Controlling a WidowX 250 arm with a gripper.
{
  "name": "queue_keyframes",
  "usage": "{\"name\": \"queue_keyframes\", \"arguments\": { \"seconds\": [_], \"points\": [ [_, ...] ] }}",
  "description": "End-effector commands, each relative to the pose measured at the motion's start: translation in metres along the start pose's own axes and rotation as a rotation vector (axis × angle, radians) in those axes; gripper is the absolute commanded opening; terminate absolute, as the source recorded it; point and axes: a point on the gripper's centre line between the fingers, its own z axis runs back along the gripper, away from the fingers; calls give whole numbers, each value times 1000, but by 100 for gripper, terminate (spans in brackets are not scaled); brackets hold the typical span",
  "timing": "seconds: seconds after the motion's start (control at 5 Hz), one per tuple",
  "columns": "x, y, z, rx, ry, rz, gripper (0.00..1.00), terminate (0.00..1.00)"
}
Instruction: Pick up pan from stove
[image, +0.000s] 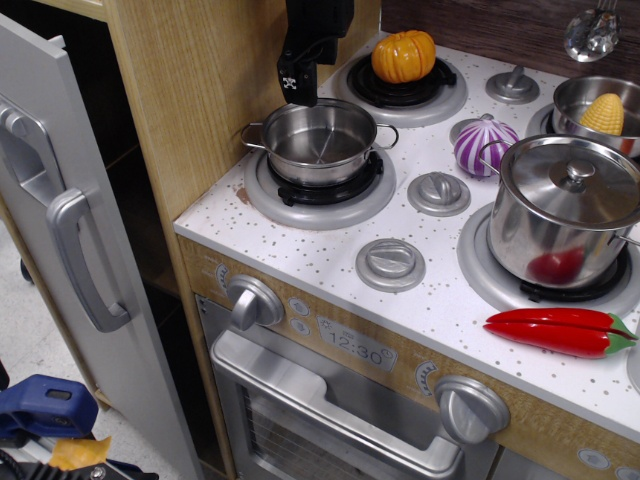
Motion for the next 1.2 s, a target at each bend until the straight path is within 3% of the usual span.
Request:
{"name": "queue_keyframes", "arguments": {
  "seconds": [0.0, 0.6, 0.8, 1.0],
  "points": [
    [0, 0, 0, 0, 0, 0, 100, 0],
    [-10, 20, -7, -5, -19, -50, 100, 0],
    [-12, 20, -11, -8, -34, -40, 0, 0],
    [-13, 21, -20, -20, -71, -31, 0, 0]
  ]
}}
